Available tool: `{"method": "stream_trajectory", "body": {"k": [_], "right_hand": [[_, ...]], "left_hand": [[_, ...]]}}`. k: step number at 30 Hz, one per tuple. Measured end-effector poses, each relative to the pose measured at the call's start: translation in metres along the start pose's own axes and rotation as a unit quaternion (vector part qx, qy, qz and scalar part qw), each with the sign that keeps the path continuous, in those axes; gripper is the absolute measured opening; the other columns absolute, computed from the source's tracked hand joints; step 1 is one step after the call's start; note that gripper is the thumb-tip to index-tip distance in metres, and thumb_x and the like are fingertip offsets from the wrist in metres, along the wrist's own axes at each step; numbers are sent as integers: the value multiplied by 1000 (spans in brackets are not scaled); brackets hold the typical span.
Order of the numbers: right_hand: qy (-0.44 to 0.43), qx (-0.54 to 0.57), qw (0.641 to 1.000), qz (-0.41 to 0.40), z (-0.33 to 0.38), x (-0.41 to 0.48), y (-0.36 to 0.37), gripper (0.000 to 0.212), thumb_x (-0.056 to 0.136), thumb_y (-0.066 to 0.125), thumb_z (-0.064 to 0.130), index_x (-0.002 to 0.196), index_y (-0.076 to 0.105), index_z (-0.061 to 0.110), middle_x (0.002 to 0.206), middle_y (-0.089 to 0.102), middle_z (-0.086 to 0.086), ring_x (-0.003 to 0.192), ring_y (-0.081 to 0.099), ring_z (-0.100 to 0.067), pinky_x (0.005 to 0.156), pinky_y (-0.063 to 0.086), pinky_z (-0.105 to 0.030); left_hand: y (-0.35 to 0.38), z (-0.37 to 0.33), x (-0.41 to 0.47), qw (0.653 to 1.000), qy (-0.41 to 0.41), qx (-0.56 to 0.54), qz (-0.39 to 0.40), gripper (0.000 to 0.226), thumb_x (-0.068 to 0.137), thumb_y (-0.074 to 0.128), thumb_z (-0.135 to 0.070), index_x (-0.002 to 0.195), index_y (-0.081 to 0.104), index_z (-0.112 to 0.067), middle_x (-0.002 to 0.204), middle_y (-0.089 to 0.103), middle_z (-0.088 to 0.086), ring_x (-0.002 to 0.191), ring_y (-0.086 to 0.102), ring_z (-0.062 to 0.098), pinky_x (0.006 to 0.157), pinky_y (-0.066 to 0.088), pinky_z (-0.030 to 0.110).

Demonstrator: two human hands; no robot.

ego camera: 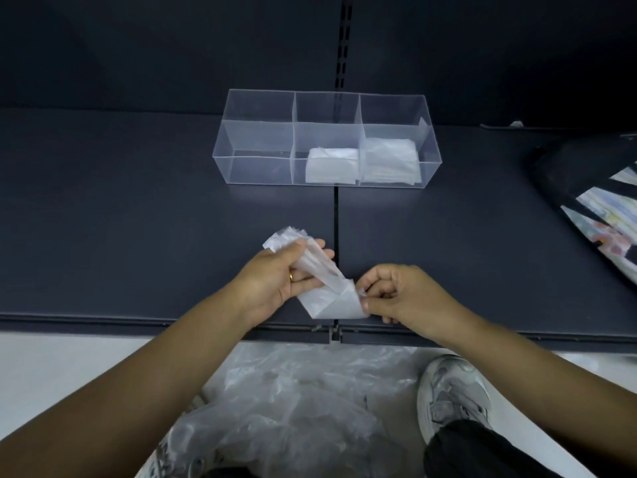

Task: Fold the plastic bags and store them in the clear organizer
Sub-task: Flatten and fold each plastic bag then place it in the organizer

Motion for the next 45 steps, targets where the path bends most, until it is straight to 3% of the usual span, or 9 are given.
{"method": "stream_trajectory", "body": {"k": [5, 8, 12, 16, 25, 32, 36, 39, 45], "right_hand": [[-32, 22, 999, -26, 7, 3, -1, 14, 81, 72, 3, 88, 67, 15, 72, 71, -6, 48, 52, -10, 51, 46, -20], [-66, 37, 997, -30, 15, 7, 1, 16, 81, 73, 3, 88, 67, 17, 69, 69, -3, 51, 51, -8, 49, 45, -19], [-112, 8, 994, -2, 27, 12, 8, 19, 81, 73, 6, 92, 67, 20, 70, 67, 1, 61, 55, -10, 59, 46, -18], [-140, -43, 989, 12, 35, 16, 14, 21, 81, 74, 11, 95, 67, 24, 76, 68, 1, 68, 60, -24, 71, 51, -28], [-99, -102, 990, -7, 22, 17, 30, 21, 79, 74, 12, 91, 64, 26, 74, 67, 3, 60, 56, -13, 61, 46, -20], [-77, -97, 992, -34, 19, 11, 35, 24, 77, 77, 14, 91, 60, 24, 68, 65, 6, 53, 51, -1, 56, 42, -12], [-70, -57, 995, -41, 22, 4, 34, 27, 77, 77, 14, 93, 58, 24, 68, 65, -1, 54, 49, -5, 57, 42, -16], [-61, -38, 996, -53, 26, -2, 34, 27, 78, 77, 14, 94, 58, 23, 68, 64, -4, 54, 48, -5, 57, 41, -16], [143, 78, 986, -21, 21, -27, 39, 37, 82, 68, 45, 103, 62, 14, 87, 72, -7, 70, 70, -14, 64, 58, -27]], "left_hand": [[-9, -15, -4, 978, 115, 69, -158, 33, 95, 56, -28, 124, 55, -11, 122, 62, 11, 102, 64, 14, 85, 55, 26], [-15, -13, -38, 892, 267, 210, -298, 36, 90, 62, -33, 123, 48, -26, 106, 54, -16, 84, 55, -14, 70, 41, 1], [-2, 23, -63, 942, 169, 226, -183, 28, 88, 63, -36, 114, 55, -28, 59, 57, -10, 49, 49, 0, 49, 39, 10], [6, 47, -63, 981, 48, 189, -18, 25, 90, 62, -28, 112, 62, -17, 54, 59, 3, 43, 47, 12, 44, 38, 20], [-4, 72, -67, 990, 57, 104, -80, 15, 89, 64, -14, 78, 73, -13, 84, 75, 9, 82, 72, 22, 68, 55, 21], [-5, 68, -71, 957, 120, 232, -127, 8, 81, 74, -17, 75, 69, -16, 67, 69, 3, 59, 60, 14, 56, 48, 21], [-3, 57, -65, 973, 125, 126, -149, 39, 72, 78, -33, 81, 63, 2, 77, 67, 18, 67, 63, 17, 73, 54, 26], [-1, 60, -60, 975, 109, 64, -184, 20, 80, 74, -14, 69, 62, -2, 67, 63, 12, 65, 64, 15, 78, 56, 33], [5, 72, -66, 972, 111, 55, -200, 30, 77, 72, 5, 75, 48, -12, 71, 54, 9, 66, 51, 17, 63, 47, 23]]}}
Point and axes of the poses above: each hand's wrist, its own x-axis towards the middle knuckle, its own y-axis out of the palm, z = x × y, the point moved 3 cm from there along x, towards the middle knuckle
